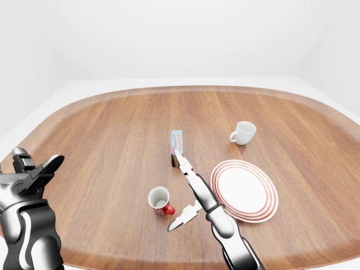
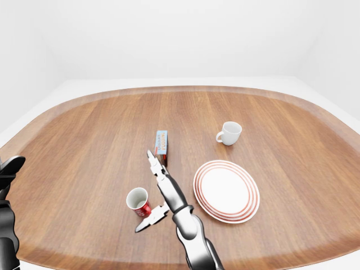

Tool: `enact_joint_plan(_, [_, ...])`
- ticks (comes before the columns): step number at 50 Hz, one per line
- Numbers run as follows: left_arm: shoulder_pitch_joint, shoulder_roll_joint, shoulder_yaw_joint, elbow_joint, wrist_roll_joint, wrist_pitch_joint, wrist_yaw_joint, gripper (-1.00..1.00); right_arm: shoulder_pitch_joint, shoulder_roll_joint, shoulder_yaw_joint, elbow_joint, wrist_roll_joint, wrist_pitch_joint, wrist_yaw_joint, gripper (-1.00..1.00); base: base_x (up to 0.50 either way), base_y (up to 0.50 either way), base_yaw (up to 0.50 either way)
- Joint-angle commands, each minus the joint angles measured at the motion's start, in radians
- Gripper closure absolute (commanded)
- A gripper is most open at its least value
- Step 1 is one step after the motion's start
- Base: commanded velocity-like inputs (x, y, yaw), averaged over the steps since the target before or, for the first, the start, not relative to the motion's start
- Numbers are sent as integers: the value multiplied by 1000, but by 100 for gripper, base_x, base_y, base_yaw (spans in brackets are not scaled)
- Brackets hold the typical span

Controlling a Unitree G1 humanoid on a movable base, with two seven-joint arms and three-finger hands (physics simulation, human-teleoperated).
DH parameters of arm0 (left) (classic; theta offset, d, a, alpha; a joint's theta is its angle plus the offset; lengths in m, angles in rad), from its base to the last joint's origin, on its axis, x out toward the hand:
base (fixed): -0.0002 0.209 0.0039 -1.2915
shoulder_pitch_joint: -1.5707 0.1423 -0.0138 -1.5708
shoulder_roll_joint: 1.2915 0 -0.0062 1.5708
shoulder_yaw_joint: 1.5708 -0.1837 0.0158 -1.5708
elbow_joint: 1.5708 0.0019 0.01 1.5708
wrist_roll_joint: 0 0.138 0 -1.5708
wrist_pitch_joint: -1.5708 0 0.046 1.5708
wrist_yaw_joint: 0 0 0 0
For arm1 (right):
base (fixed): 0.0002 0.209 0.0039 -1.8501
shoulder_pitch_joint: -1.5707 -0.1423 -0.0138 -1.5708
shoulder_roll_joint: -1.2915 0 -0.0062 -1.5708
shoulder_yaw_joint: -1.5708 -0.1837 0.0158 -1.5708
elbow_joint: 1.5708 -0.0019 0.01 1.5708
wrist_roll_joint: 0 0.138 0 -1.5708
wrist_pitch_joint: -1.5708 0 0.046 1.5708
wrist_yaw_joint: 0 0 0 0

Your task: Pick up the red mug and put it on the plate

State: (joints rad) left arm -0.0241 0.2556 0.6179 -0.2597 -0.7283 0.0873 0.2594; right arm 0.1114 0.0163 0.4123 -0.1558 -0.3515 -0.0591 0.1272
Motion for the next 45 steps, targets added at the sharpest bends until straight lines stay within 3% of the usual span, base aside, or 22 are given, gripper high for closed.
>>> enact_joint_plan(1, [0, 0, 1, -3, -1, 0, 2, -100, -28, 24, -14, 176, -5, -28, -14, -100, 0, 0, 0])
enact_joint_plan(45, [0, 1, 3, -7, -4, 0, 2, -100, -89, 88, -50, 487, -92, -28, -39, -100, 0, 0, 0])
